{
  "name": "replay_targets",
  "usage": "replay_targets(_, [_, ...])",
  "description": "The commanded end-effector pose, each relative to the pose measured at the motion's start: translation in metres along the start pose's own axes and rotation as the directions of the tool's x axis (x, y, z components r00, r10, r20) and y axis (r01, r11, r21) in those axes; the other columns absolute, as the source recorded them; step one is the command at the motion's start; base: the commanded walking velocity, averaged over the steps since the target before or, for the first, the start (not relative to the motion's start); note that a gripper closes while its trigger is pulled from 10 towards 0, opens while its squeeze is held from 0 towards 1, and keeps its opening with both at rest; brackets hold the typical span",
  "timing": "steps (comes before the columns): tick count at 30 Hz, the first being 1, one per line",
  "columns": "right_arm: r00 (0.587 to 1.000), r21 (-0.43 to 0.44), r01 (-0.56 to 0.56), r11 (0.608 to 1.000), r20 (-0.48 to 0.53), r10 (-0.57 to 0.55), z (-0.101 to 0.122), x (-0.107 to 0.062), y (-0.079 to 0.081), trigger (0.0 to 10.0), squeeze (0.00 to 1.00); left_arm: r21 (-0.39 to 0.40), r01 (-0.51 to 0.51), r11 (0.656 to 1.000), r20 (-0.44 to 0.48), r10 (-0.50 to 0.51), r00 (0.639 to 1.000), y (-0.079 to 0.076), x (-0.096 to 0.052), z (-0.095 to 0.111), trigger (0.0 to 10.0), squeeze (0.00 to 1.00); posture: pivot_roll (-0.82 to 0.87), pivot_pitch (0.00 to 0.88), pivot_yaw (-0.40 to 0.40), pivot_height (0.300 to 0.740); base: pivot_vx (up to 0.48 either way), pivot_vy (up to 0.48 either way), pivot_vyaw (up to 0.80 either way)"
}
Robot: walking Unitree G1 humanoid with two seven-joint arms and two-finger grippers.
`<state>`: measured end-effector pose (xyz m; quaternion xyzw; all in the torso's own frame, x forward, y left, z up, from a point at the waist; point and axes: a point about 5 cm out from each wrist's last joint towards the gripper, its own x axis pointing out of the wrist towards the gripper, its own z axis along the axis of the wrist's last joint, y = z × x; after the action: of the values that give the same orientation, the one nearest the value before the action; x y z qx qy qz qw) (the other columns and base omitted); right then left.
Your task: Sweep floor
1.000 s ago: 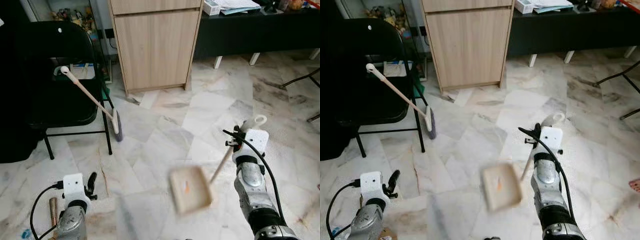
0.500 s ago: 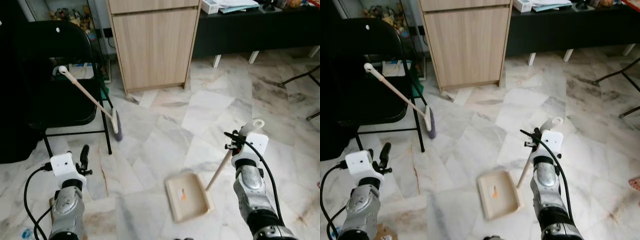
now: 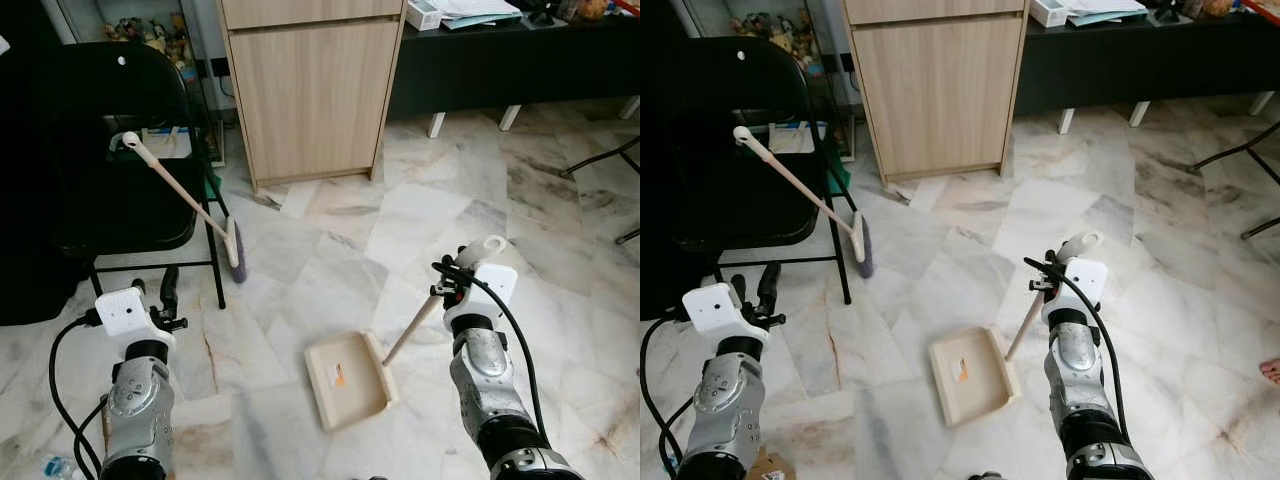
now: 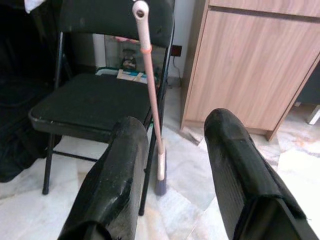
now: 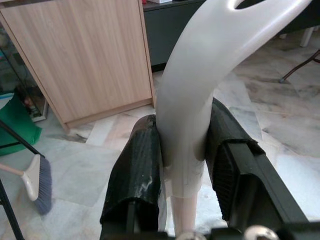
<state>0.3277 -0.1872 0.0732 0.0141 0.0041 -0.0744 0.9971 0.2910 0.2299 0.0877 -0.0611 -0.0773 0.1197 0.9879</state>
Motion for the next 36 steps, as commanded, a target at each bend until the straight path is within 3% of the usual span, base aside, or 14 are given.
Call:
replay_targets(1, [0.999,-0.003,-0.009,1.0,0.036,0.009,0.0037,-0.0001,0.0007,10.0,0.0,-0.005,0.002,1.0,0.0,-0.002,1.0,0.0025,0.0015,0.0029,10.0,0.0,-0.04,0.075,-0.017,0.74,0.247,0.0,0.0])
replay_targets(19, [0.998,-0.053,-0.053,0.997,0.036,0.055,0.0064,0.0027,0.0068,10.0,0.0,-0.013,0.002,1.0,-0.009,-0.002,1.0,0.0019,0.0014,0.0032,10.0,0.0,-0.04,0.089,-0.024,0.74,0.253,0.0,0.03])
replay_targets(23, [0.997,-0.05,-0.06,0.997,0.038,0.062,0.007,0.0032,0.0081,10.0,0.0,-0.012,0.001,1.0,-0.006,-0.001,1.0,0.0025,0.0038,0.005,10.0,0.0,-0.04,0.108,-0.025,0.74,0.256,0.0,0.58])
replay_targets(36, [0.998,-0.008,-0.043,0.999,0.045,0.044,0.0095,0.0052,0.0082,10.0,0.0,-0.014,0.006,1.0,-0.006,-0.006,1.0,0.0022,0.0053,0.0063,10.0,0.0,-0.04,0.139,-0.025,0.74,0.254,0.0,0.0])
